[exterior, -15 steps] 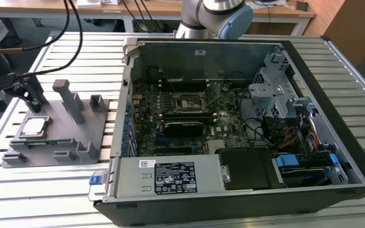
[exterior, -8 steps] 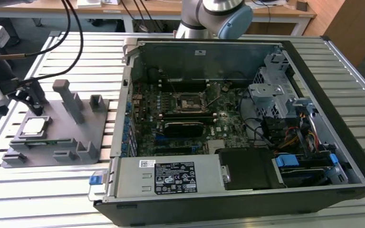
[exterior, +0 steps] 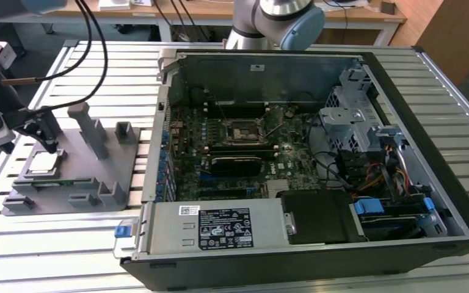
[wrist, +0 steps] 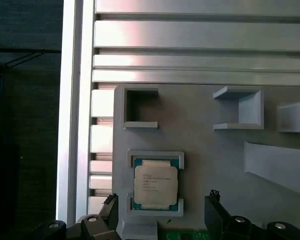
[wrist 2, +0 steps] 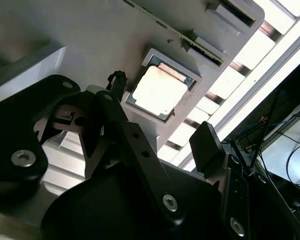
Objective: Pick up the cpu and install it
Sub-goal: 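Pick up the cpu and move it towards the insertion slot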
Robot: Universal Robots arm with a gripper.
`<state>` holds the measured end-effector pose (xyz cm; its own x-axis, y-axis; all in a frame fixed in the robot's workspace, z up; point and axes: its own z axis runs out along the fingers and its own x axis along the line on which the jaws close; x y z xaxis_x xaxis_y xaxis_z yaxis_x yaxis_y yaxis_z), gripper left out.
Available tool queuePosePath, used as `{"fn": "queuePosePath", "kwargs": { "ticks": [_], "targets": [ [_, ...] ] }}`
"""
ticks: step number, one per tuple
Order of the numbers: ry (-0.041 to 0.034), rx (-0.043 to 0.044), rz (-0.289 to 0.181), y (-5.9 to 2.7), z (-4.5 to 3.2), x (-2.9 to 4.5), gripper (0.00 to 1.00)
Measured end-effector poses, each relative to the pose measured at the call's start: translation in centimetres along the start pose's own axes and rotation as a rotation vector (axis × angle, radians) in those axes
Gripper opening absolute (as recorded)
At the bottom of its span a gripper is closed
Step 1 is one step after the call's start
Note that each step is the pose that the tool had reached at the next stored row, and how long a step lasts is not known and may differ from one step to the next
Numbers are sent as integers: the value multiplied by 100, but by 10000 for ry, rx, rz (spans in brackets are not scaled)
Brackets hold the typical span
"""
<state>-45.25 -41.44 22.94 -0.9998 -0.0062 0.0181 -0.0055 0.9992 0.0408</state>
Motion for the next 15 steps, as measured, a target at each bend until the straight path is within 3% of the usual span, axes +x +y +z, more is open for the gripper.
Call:
{"fn": "queuePosePath", "kwargs": {
  "ticks": [15],
  "targets": [
    [-1, -1, 0, -4, 219, 34, 78]
  ]
}}
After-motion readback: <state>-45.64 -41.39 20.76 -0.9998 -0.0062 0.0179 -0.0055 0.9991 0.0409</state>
